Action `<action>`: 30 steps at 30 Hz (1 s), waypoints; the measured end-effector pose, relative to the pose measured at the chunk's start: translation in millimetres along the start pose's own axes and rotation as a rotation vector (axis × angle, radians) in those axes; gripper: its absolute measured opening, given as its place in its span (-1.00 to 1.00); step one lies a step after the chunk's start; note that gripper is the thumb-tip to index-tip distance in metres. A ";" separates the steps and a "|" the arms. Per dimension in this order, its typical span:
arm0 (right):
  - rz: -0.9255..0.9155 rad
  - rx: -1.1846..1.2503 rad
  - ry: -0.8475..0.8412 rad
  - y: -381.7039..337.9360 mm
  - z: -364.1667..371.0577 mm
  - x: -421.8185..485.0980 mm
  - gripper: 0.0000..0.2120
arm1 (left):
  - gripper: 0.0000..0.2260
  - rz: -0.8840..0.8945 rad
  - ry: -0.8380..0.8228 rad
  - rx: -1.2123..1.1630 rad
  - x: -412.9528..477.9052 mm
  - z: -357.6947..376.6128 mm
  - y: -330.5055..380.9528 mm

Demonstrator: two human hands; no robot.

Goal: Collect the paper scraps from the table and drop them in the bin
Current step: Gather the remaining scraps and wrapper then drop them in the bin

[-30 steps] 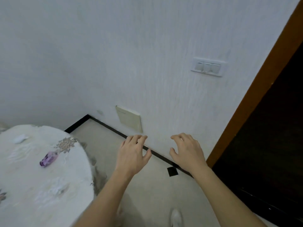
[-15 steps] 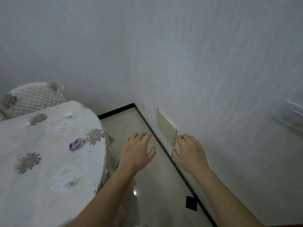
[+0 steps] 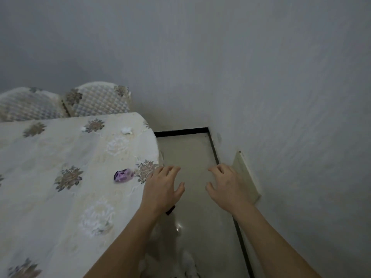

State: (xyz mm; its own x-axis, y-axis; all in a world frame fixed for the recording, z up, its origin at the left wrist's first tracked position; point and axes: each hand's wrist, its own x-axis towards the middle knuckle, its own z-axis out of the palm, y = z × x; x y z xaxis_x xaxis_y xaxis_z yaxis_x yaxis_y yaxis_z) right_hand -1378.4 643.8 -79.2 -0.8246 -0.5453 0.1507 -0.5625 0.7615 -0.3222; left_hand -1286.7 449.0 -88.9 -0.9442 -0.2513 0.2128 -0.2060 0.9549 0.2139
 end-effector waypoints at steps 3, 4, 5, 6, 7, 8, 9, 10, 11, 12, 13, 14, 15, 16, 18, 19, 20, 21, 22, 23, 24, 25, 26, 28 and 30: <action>-0.071 -0.020 -0.019 -0.8 3.7 56.0 -0.62 | -0.56 -0.056 0.034 -0.017 40.9 5.0 -18.3; -0.097 -0.035 -0.019 -2.4 5.1 73.8 -0.62 | -0.57 -0.077 0.045 -0.017 52.3 6.0 -24.7; -0.124 -0.049 -0.018 -5.2 6.7 91.0 -0.62 | -0.58 -0.102 0.052 -0.015 62.5 6.2 -31.3; -0.152 -0.054 -0.023 -8.9 9.2 107.2 -0.61 | -0.58 -0.127 0.062 -0.017 71.1 5.7 -38.1; -0.181 -0.052 -0.030 -13.5 12.3 122.0 -0.61 | -0.58 -0.155 0.073 -0.023 77.9 5.2 -45.0; -0.210 -0.047 -0.045 -18.9 15.8 135.8 -0.60 | -0.59 -0.185 0.084 -0.030 83.2 4.4 -52.7; -0.240 -0.042 -0.055 -24.4 19.6 148.3 -0.60 | -0.59 -0.215 0.090 -0.036 86.9 3.3 -60.8; -0.266 -0.036 -0.065 -30.2 23.7 159.3 -0.60 | -0.60 -0.240 0.091 -0.038 88.8 2.3 -68.9; -0.295 -0.024 -0.084 -36.7 28.1 169.4 -0.60 | -0.60 -0.264 0.088 -0.036 89.4 1.6 -77.2; -0.323 -0.008 -0.106 -44.4 32.5 178.8 -0.61 | -0.60 -0.293 0.085 -0.028 88.9 1.6 -85.9; -0.352 0.012 -0.128 -52.0 38.7 187.6 -0.62 | -0.60 -0.325 0.084 -0.020 87.2 2.4 -94.8; -0.378 0.036 -0.156 -60.2 45.7 196.1 -0.63 | -0.60 -0.360 0.088 -0.013 84.5 3.4 -103.8; -0.412 0.063 -0.186 -68.8 53.1 204.1 -0.63 | -0.59 -0.398 0.094 -0.008 80.7 4.3 -112.2; -0.455 0.084 -0.216 -77.3 61.4 212.1 -0.63 | -0.59 -0.438 0.100 -0.005 75.6 5.1 -119.6; -0.538 0.129 -0.280 -93.3 78.7 226.9 -0.61 | -0.59 -0.529 0.115 -0.001 64.1 5.3 -131.8; -0.574 0.153 -0.311 -101.0 87.4 232.8 -0.61 | -0.59 -0.584 0.123 -0.005 57.0 4.3 -136.6; -0.616 0.166 -0.332 -108.8 96.4 237.4 -0.61 | -0.59 -0.641 0.135 -0.005 48.6 3.2 -139.9; -0.660 0.170 -0.350 -116.3 104.7 241.3 -0.61 | -0.60 -0.697 0.148 0.003 39.5 2.0 -142.2; -0.695 0.170 -0.374 -124.6 111.7 245.0 -0.61 | -0.60 -0.749 0.156 0.021 30.1 0.8 -143.9; -0.724 0.169 -0.400 -132.9 118.8 247.9 -0.59 | -0.61 -0.799 0.164 0.039 20.5 -0.7 -145.3; -0.752 0.163 -0.428 -141.3 125.4 250.5 -0.59 | -0.62 -0.852 0.172 0.046 10.6 -2.1 -146.4; -0.780 0.154 -0.455 -148.6 131.8 252.5 -0.59 | -0.62 -0.907 0.180 0.049 0.2 -2.7 -147.1; -0.804 0.145 -0.479 -154.7 138.0 253.8 -0.59 | -0.62 -0.960 0.185 0.049 -11.1 -2.3 -147.0; -0.832 0.130 -0.513 -163.5 150.2 255.6 -0.59 | -0.62 -1.056 0.198 0.034 -33.5 0.9 -144.4; -0.855 0.104 -0.556 -170.6 161.5 256.6 -0.58 | -0.59 -1.134 0.210 0.020 -53.6 5.9 -141.1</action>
State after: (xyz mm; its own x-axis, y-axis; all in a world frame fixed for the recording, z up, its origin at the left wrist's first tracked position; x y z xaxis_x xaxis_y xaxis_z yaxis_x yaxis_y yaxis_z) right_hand -1484.2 317.3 -136.5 0.0096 -0.9969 -0.0776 -0.9190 0.0218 -0.3937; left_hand -1208.6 328.6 -136.1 -0.1528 -0.9863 0.0627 -0.9148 0.1652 0.3686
